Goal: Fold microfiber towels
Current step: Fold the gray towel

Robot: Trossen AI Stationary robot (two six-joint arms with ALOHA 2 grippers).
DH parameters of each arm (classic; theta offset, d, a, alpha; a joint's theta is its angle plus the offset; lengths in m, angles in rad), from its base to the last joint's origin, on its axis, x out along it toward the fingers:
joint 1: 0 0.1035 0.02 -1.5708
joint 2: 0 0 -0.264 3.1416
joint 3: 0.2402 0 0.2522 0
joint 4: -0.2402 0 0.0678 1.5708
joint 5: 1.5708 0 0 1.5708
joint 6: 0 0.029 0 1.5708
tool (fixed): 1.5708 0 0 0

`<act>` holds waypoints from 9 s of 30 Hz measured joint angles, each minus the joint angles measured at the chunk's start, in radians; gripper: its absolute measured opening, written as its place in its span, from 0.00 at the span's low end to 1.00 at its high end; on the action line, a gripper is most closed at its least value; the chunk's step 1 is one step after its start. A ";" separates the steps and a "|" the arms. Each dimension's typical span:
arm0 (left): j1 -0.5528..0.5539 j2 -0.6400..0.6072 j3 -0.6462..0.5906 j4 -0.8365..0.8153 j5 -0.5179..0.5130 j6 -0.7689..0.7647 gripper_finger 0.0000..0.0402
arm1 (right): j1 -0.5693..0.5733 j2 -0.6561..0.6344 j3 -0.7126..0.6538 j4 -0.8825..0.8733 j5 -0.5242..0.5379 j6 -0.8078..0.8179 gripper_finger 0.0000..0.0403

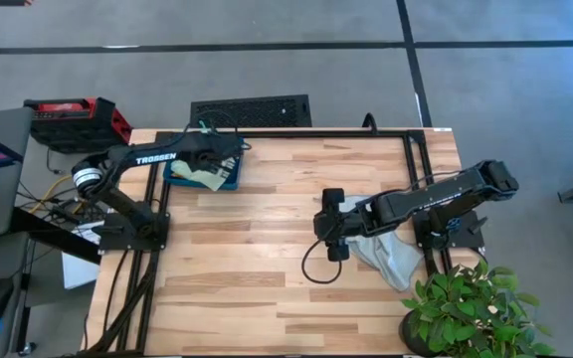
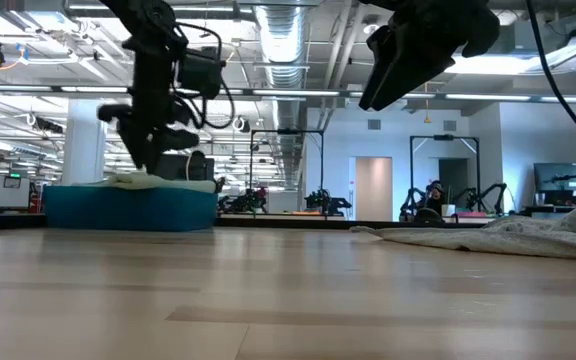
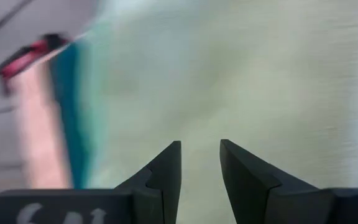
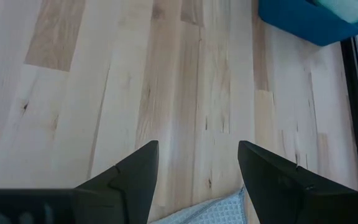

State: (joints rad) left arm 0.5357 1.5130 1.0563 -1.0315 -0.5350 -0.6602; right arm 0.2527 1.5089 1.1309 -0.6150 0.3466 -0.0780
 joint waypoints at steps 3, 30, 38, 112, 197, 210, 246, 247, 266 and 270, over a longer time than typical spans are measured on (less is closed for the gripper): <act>0.000 0.025 -0.018 0.121 0.025 0.071 0.26 | 0.000 0.000 0.000 0.007 0.000 0.001 0.61; -0.025 -0.038 0.080 0.243 -0.070 0.112 0.26 | -0.037 0.000 0.000 -0.080 0.000 0.158 0.61; -0.250 -0.100 0.054 0.460 0.143 0.477 0.26 | -0.023 0.000 0.000 -0.108 -0.001 0.193 0.61; -0.420 0.756 0.516 0.582 0.431 0.803 0.02 | 0.125 -0.079 0.000 -0.275 0.104 0.263 0.61; -0.792 0.154 0.652 -0.300 -0.211 0.835 0.00 | -0.343 0.338 -0.006 0.602 -0.457 -0.577 0.61; -0.792 0.154 0.797 -0.417 -0.280 0.889 0.00 | -0.344 0.337 0.051 0.617 -0.447 -0.445 0.61; -0.786 0.250 1.023 -0.425 -0.580 1.226 0.00 | -0.296 0.333 0.053 0.494 -0.270 -0.025 0.43; -0.786 0.250 1.023 -0.425 -0.586 1.230 0.00 | -0.289 0.333 0.053 0.488 -0.270 -0.007 0.42; -0.754 0.233 0.978 -0.415 -0.488 1.076 0.00 | -0.229 0.286 0.045 0.420 -0.213 0.096 0.23; -0.740 0.210 0.970 -0.465 -0.376 0.927 0.00 | -0.237 0.242 0.043 0.418 -0.208 0.089 0.21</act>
State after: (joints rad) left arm -0.2043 1.7228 2.0262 -1.4968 -0.9114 0.2664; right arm 0.0156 1.7511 1.1740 -0.1968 0.1381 0.0112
